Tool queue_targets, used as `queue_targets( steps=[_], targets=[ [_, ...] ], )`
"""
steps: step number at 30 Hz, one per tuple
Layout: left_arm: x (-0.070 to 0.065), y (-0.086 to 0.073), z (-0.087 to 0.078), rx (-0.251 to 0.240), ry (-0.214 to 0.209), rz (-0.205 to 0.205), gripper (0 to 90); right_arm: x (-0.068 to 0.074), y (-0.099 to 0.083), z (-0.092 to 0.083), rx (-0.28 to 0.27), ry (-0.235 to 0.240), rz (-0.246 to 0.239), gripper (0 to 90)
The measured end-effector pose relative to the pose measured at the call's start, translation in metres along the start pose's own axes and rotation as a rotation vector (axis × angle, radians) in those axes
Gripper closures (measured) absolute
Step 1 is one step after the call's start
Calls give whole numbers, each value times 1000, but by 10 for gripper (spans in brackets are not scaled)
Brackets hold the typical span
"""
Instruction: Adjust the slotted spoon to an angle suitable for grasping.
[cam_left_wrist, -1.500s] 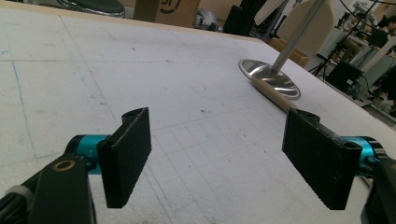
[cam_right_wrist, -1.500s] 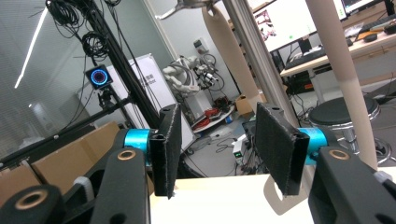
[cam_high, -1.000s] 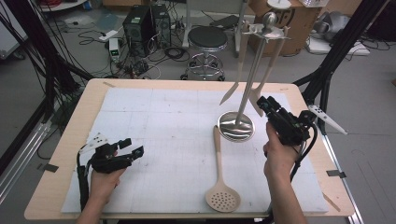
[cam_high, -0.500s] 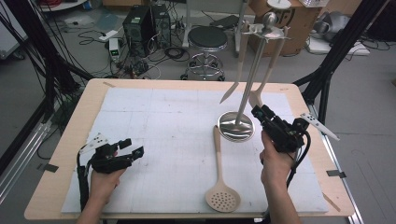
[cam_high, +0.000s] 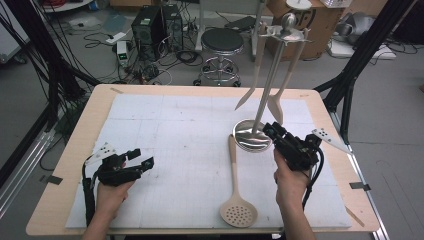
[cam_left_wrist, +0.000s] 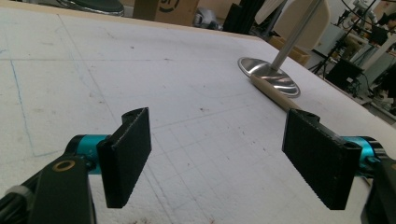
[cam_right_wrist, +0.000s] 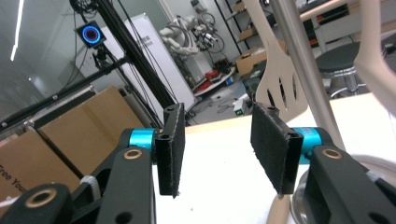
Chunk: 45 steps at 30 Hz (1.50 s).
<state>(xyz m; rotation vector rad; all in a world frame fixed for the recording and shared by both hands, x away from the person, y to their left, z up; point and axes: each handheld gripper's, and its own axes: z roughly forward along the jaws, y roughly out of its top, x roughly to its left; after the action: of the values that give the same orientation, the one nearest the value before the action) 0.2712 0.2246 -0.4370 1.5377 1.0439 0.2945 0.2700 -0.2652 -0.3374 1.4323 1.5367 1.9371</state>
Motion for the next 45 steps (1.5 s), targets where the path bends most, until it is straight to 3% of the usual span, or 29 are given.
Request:
queue_targets(
  steps=[6, 22, 25, 36, 45],
  targets=[
    [0, 0, 0, 0, -1, 2, 245, -3, -14, 2, 53, -7, -27, 541],
    [0, 0, 0, 2, 1, 5, 245, -4, -37, 2, 131, 0, 5, 530],
    [0, 0, 0, 2, 2, 5, 245, -5, -40, 4, 167, -16, -14, 529],
    [0, 0, 0, 2, 2, 5, 245, -20, -53, 10, 238, -22, 49, 574],
    [0, 0, 0, 0, 0, 3, 245, -21, -62, 12, 261, -25, 44, 604]
  ],
)
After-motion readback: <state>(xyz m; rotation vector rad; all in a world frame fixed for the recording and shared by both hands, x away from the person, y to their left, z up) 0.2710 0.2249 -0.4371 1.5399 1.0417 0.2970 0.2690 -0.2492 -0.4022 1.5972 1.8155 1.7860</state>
